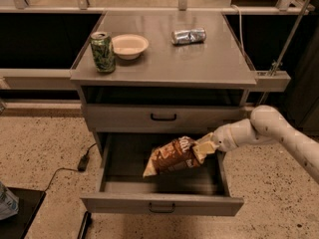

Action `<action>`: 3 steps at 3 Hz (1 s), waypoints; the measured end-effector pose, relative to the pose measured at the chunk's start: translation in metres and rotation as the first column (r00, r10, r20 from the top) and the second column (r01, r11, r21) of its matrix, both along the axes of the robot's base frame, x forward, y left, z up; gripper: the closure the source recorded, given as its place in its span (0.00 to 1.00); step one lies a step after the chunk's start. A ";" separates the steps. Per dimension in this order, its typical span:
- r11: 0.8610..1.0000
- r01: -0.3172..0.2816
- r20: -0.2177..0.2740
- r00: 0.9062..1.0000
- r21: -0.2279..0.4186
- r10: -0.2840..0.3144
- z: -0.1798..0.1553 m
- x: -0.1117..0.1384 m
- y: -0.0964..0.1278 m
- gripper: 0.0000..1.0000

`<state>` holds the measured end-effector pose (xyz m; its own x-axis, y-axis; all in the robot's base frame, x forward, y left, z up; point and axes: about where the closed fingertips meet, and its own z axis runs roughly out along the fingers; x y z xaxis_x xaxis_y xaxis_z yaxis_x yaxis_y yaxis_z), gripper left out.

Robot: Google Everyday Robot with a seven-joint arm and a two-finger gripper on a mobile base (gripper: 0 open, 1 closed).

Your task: Place brown chip bag into middle drawer

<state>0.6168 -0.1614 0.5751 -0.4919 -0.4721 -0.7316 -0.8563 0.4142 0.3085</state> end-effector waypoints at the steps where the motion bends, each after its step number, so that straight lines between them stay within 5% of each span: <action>1: 0.994 0.089 -0.066 0.994 0.070 -0.084 -0.032 0.006 -0.006 1.00; 3: 0.994 0.091 -0.079 0.993 0.060 -0.086 -0.042 0.004 -0.007 1.00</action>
Offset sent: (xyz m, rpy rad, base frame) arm 0.0044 -0.0050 -0.0270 0.0620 0.0531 -0.0709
